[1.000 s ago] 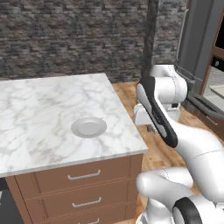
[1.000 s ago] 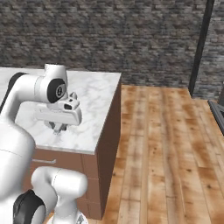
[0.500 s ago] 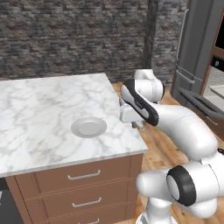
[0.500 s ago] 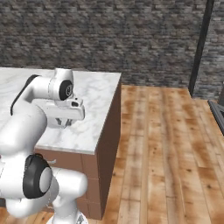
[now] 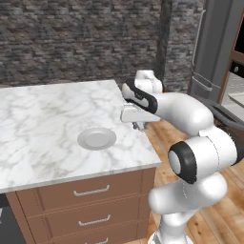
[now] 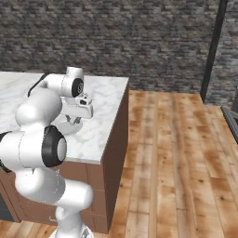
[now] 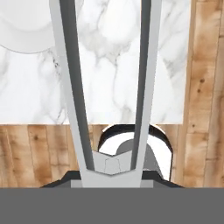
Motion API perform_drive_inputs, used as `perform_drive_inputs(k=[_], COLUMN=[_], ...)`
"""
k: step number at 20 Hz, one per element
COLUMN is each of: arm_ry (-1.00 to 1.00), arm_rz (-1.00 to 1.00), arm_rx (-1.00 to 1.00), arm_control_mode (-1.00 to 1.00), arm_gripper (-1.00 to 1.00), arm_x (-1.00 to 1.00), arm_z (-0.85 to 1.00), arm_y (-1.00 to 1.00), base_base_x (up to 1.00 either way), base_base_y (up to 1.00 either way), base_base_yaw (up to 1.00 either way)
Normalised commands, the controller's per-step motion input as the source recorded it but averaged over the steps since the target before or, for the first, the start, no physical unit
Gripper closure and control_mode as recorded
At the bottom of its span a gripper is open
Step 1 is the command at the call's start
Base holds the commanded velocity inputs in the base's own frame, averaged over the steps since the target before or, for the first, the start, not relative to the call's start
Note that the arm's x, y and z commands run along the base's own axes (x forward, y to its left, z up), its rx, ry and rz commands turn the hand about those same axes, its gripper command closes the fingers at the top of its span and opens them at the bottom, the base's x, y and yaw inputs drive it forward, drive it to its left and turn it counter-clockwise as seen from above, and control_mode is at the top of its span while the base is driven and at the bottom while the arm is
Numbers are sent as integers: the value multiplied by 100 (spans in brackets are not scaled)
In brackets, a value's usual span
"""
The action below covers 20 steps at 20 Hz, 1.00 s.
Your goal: Pick up the tongs from the counter and place them near the plate next to the oven.
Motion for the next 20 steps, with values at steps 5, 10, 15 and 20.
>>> perform_drive_inputs(k=[5,10,15,20], arm_ry=[4,-5,-28,-33], arm_rz=[-9,1,1,3], arm_rx=[-2,-8,-2,14], arm_control_mode=[-100,-100,-100,-100], arm_gripper=[100,100,100,100], arm_x=[28,4,1,17], arm_z=[-13,-34,-42,-44], arm_y=[0,0,-5,0], base_base_x=[0,0,0,0], base_base_y=[0,0,0,0], base_base_yaw=[0,0,0,0])
